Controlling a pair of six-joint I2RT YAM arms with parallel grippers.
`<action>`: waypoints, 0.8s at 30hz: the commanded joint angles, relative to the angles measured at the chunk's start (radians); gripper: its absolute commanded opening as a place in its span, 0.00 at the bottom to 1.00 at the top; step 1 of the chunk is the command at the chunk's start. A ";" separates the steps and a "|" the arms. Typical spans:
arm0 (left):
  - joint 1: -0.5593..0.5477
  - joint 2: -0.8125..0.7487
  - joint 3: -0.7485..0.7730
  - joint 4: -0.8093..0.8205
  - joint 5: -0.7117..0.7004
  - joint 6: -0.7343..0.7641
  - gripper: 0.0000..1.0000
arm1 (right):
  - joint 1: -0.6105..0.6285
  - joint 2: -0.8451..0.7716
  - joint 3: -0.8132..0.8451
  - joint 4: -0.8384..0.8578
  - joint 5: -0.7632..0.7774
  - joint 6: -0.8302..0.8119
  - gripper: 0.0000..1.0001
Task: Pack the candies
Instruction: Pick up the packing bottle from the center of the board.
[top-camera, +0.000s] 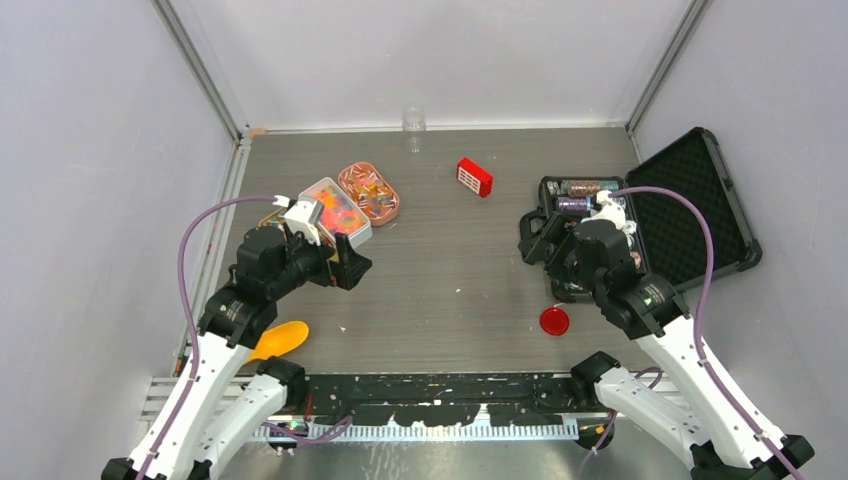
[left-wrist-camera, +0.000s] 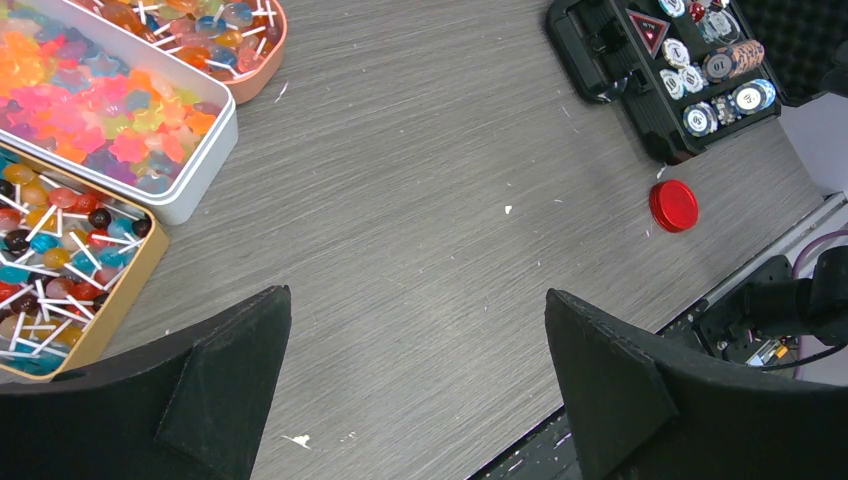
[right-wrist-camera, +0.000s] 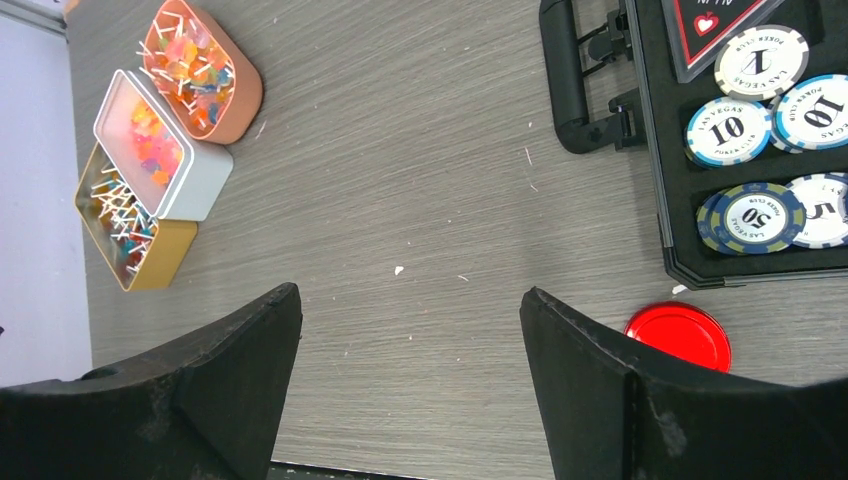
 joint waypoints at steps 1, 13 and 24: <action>0.003 -0.001 0.001 0.049 -0.002 0.006 1.00 | 0.005 -0.015 0.013 0.063 0.016 -0.005 0.85; 0.002 -0.017 0.007 0.018 -0.067 0.014 1.00 | 0.005 0.055 0.083 0.153 0.158 -0.056 0.85; -0.029 -0.040 0.035 -0.053 -0.251 0.038 1.00 | 0.001 0.541 0.278 0.375 0.207 -0.303 0.83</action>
